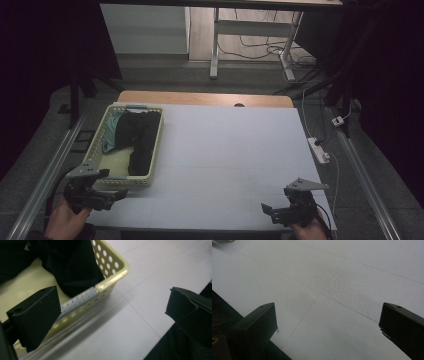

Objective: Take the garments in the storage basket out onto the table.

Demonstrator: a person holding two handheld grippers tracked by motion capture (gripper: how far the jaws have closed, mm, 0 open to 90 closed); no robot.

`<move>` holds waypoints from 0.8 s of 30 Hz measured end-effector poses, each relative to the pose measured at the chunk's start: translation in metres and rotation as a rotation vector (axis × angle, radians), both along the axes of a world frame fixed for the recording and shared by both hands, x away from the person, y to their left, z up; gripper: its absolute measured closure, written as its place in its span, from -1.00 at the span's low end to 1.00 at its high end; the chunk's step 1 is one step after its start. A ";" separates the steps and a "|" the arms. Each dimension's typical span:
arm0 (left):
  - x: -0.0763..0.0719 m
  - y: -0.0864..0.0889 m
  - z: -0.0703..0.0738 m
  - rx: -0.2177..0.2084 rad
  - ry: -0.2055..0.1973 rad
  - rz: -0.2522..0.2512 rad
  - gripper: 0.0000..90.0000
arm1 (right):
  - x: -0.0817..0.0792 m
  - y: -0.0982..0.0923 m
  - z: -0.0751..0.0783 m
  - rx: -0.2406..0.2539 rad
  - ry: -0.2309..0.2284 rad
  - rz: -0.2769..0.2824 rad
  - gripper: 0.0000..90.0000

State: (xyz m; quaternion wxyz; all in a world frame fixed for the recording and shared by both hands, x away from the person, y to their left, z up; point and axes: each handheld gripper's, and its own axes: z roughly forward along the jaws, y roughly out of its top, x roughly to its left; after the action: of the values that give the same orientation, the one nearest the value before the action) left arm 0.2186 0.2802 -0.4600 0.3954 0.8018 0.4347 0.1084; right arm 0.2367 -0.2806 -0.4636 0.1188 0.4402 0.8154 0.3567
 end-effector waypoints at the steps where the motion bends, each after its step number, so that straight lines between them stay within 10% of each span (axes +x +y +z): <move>1: 0.002 -0.001 0.001 -0.001 -0.002 0.000 -1.00 | 0.000 0.000 0.000 -0.001 0.001 0.001 -0.97; 24: 0.054 -0.005 0.006 0.060 0.028 0.044 -1.00 | 0.001 0.002 -0.001 -0.026 0.011 0.020 -0.97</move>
State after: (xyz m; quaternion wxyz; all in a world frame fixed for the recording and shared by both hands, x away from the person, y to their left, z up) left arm 0.2729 0.2749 -0.4544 0.3623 0.8052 0.4542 0.1187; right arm 0.2378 -0.2781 -0.4648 0.1162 0.4327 0.8248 0.3449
